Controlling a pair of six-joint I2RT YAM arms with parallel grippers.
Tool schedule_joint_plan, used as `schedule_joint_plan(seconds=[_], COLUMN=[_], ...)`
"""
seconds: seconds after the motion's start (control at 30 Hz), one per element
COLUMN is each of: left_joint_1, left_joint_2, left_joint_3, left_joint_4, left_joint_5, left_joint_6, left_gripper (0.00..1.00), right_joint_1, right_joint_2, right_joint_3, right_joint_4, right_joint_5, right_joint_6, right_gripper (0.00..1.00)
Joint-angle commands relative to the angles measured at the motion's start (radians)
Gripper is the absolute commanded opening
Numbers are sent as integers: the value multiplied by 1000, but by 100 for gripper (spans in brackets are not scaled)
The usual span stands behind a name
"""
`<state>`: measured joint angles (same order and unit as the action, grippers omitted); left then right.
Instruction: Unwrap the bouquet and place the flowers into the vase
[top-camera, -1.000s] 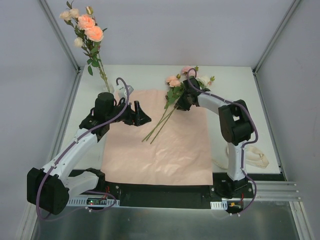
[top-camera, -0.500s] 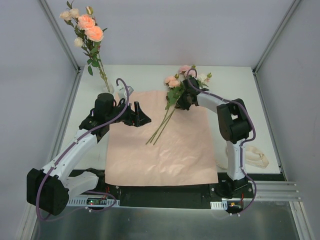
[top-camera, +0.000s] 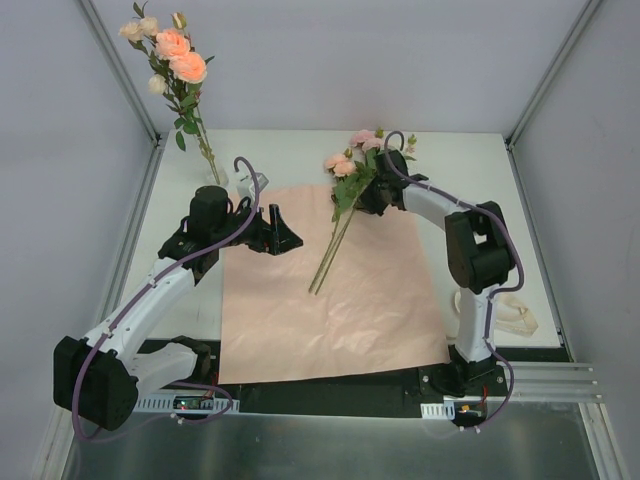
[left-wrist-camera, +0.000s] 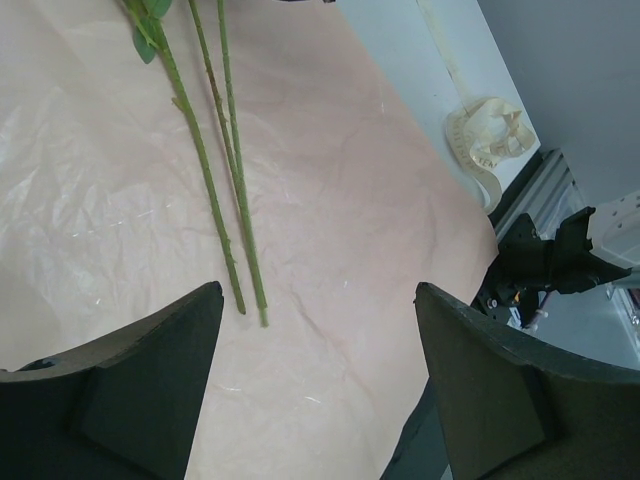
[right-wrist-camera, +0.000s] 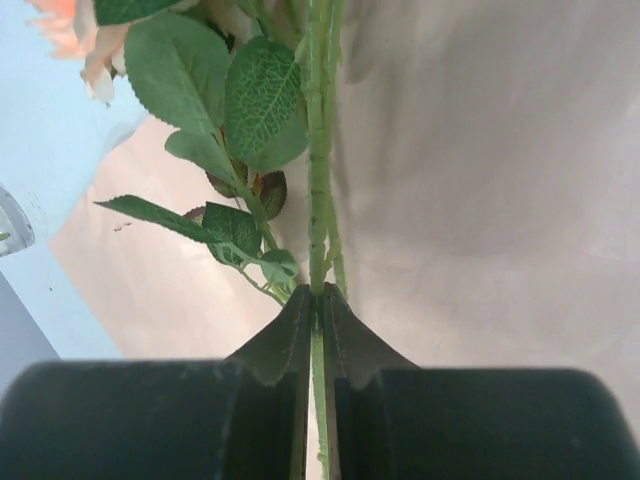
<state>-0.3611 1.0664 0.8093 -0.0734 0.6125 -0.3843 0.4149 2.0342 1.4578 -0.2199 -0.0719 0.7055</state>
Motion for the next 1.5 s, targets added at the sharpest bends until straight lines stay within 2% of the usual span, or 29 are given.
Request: schedule_joint_plan(seconds=[0.0,0.23,0.37,0.47,0.5,0.63,0.7,0.77,0.83,0.87,1.13,1.17,1.47], left_joint_1=[-9,-7,-6,-6,-4,1,-1,-18,-47,-74,-147,-151,-193], left_joint_2=[-13,-39,1,32,38,111,132,153,171,176,202,204,237], left_joint_3=[31,37,121,168,175,206,192,170,180,198,263,269,335], left_joint_4=[0,1,4,15,27,167,329,513,535,535,520,512,469], left_joint_5=[33,44,130,182,203,321,349,357,323,294,127,100,55], left_joint_6=[-4,-50,-103,-131,-161,-292,-419,-525,-527,-515,-458,-449,-412], left_gripper=[77,79,82,82,79,72,71,78,86,86,68,63,47], right_joint_1=[-24,-27,-25,-25,-25,-18,-4,27,62,73,146,153,214], right_joint_2=[-42,-97,-273,-391,-420,-552,-617,-678,-733,-749,-862,-873,-917], right_joint_3=[-5,-30,-123,-166,-201,-279,-303,-330,-349,-361,-393,-401,-412], right_joint_4=[40,111,172,215,253,344,370,373,373,370,347,347,303], right_joint_5=[-25,-98,-103,-201,-232,-400,-468,-497,-511,-513,-523,-520,-476], right_joint_6=[28,-70,-233,-391,-417,-534,-577,-612,-635,-644,-672,-675,-732], right_gripper=[2,1,0,0,0,0,0,1,0,1,0,0,0])
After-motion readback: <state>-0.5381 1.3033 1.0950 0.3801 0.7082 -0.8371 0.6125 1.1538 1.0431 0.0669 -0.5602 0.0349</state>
